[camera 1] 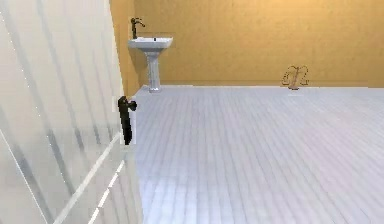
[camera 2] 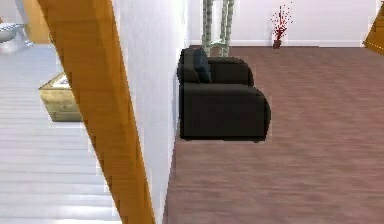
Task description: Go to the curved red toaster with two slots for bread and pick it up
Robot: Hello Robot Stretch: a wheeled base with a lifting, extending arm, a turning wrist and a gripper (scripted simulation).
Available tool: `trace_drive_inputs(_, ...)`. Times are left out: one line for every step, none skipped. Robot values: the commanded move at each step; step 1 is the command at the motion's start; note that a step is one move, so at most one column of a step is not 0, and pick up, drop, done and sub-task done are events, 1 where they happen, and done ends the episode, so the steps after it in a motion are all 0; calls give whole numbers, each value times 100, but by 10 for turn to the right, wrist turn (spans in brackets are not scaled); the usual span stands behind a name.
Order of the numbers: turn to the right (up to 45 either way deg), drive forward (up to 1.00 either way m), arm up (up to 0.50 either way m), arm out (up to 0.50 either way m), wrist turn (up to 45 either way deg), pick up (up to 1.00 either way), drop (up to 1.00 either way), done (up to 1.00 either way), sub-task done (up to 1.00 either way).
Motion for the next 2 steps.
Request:
trace_drive_inputs(0, 30, 0, 0, 0, 0, 0, 0, 0)
trace_drive_inputs(300, 0, 0, 0, 0, 0, 0, 0, 0)
